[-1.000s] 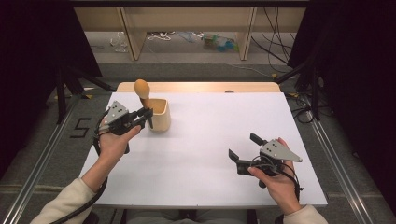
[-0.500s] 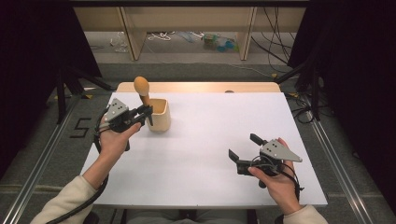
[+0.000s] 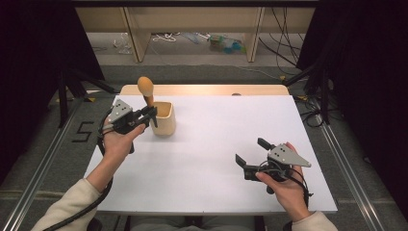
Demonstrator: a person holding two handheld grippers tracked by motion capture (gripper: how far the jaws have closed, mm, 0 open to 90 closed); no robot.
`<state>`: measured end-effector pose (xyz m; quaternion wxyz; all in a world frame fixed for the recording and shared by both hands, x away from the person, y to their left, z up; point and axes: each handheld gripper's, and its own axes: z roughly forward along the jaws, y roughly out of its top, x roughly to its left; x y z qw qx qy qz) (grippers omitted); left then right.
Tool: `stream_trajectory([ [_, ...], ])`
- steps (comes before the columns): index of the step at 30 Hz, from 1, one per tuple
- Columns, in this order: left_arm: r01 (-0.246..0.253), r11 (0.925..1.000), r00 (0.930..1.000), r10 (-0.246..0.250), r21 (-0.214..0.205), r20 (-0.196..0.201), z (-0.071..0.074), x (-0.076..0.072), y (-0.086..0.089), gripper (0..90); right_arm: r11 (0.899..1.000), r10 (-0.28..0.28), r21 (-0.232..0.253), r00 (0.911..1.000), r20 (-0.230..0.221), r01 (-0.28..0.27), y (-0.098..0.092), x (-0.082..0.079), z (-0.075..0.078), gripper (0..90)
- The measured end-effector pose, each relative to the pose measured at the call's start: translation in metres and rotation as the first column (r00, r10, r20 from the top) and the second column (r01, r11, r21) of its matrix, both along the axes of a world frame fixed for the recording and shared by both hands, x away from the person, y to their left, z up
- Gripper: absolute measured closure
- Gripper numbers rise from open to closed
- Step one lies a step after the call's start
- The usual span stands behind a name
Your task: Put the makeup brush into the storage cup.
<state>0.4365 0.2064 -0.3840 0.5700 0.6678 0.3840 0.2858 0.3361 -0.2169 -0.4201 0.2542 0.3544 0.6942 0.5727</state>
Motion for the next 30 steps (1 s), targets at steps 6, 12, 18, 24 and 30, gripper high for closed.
stream_trajectory([
  [6,-0.007,1.0,1.0,0.007,0.003,0.002,0.0,0.002,0.001,74.3,1.0,0.001,0.01,1.0,0.01,-0.001,0.001,0.0,0.0,5.7],
  [12,-0.012,0.9999,0.9999,0.012,0.0,0.001,0.001,0.004,0.001,74.3,1.0,-0.001,-0.002,1.0,-0.003,0.001,0.0,0.0,0.0,5.8],
  [18,-0.012,0.9999,0.9999,0.012,0.0,0.007,0.002,0.006,0.0,74.3,1.0,0.0,-0.004,1.0,-0.005,0.0,0.0,0.0,0.0,6.0],
  [24,-0.017,0.9998,0.9998,0.017,-0.005,0.007,0.003,0.009,0.001,74.3,1.0,-0.005,-0.003,1.0,-0.009,0.005,0.0,0.0,0.0,6.1],
  [30,-0.022,0.9997,0.9997,0.022,-0.008,0.007,0.003,0.011,0.001,74.3,1.0,-0.002,0.001,1.0,-0.01,0.002,0.0,0.0,0.0,6.2],
])
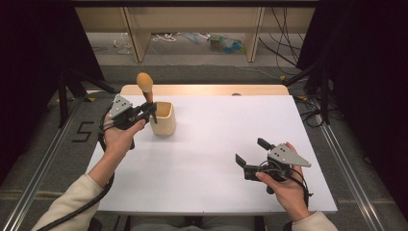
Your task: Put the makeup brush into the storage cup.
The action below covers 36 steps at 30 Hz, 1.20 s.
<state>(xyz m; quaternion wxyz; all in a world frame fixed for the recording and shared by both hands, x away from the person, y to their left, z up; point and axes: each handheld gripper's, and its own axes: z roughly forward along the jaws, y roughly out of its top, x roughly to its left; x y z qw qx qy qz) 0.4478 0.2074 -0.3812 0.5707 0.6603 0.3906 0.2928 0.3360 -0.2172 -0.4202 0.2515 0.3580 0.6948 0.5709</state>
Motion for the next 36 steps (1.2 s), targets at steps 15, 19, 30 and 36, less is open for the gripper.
stream_trajectory([
  [15,-0.019,0.9998,0.9998,0.019,-0.003,0.006,0.001,0.006,0.003,74.3,1.0,-0.006,-0.005,1.0,0.003,0.006,0.0,0.0,0.0,6.3],
  [19,-0.023,0.9997,0.9997,0.023,-0.003,0.009,0.002,0.008,0.004,74.3,1.0,-0.005,-0.003,1.0,0.004,0.005,0.0,0.0,0.0,6.4],
  [30,-0.03,0.9996,0.9995,0.03,0.0,0.01,0.003,0.013,0.002,74.3,1.0,-0.007,-0.004,1.0,0.004,0.007,-0.001,0.0,0.0,6.5],
  [36,-0.033,0.9995,0.9994,0.033,-0.004,0.009,0.002,0.015,0.001,74.3,1.0,-0.011,0.0,0.9999,0.01,0.011,0.0,0.001,-0.001,6.6],
])
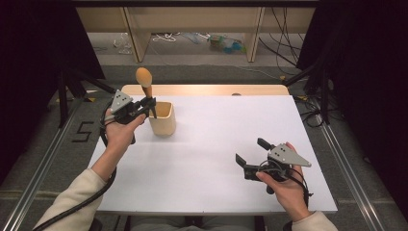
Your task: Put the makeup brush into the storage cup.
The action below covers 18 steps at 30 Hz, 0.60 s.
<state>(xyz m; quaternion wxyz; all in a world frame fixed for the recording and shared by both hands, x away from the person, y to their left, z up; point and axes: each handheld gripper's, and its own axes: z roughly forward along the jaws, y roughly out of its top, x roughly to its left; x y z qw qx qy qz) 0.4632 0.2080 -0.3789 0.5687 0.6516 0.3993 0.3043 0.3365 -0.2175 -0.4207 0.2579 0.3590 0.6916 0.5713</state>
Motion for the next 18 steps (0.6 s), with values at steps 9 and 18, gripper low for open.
stream_trajectory([
  [9,-0.007,1.0,1.0,0.007,0.004,0.002,0.0005,0.0038,-0.0012,74.3,1.0,0.002,0.003,1.0,0.0,-0.002,0.0001,0.0001,-0.0001,6.7],
  [18,-0.009,1.0,1.0,0.009,0.0,0.003,-0.0004,0.0074,-0.0028,74.3,1.0,0.008,0.011,1.0,-0.003,-0.008,0.0004,0.0003,-0.0004,6.8],
])
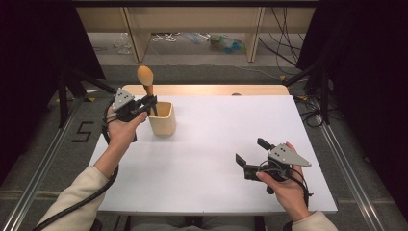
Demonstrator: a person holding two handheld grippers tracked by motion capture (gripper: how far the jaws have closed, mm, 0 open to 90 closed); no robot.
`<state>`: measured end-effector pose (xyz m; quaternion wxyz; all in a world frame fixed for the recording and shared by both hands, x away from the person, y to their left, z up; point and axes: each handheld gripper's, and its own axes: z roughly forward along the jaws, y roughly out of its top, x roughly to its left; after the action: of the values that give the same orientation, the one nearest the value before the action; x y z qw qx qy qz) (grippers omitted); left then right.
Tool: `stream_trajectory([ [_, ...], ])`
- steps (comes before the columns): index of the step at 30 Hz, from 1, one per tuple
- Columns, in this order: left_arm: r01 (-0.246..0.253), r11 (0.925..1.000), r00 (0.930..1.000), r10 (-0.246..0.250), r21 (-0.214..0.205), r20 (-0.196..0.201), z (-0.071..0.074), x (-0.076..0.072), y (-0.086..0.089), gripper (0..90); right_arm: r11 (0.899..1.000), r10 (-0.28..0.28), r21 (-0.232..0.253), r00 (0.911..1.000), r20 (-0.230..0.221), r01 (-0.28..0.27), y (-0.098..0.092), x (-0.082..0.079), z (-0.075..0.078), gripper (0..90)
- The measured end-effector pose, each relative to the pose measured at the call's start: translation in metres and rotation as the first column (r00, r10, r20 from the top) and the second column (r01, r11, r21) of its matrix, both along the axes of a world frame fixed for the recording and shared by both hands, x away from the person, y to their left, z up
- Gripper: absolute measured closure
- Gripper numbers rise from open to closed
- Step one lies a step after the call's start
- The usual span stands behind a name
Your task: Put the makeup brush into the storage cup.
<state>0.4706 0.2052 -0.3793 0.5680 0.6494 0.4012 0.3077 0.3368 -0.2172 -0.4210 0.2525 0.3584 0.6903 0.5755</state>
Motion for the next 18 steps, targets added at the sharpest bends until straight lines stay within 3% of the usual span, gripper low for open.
stream_trajectory([
  [4,0.001,1.0,1.0,-0.001,0.005,0.002,0.0,0.0011,0.0,74.3,1.0,-0.007,-0.025,0.9999,-0.011,0.007,-0.001,-0.0008,0.0009,6.8],
  [18,-0.006,1.0,1.0,0.006,0.002,0.007,-0.0005,0.0067,-0.0007,74.3,1.0,-0.004,-0.015,1.0,-0.005,0.004,-0.0006,-0.0006,0.0005,6.8],
])
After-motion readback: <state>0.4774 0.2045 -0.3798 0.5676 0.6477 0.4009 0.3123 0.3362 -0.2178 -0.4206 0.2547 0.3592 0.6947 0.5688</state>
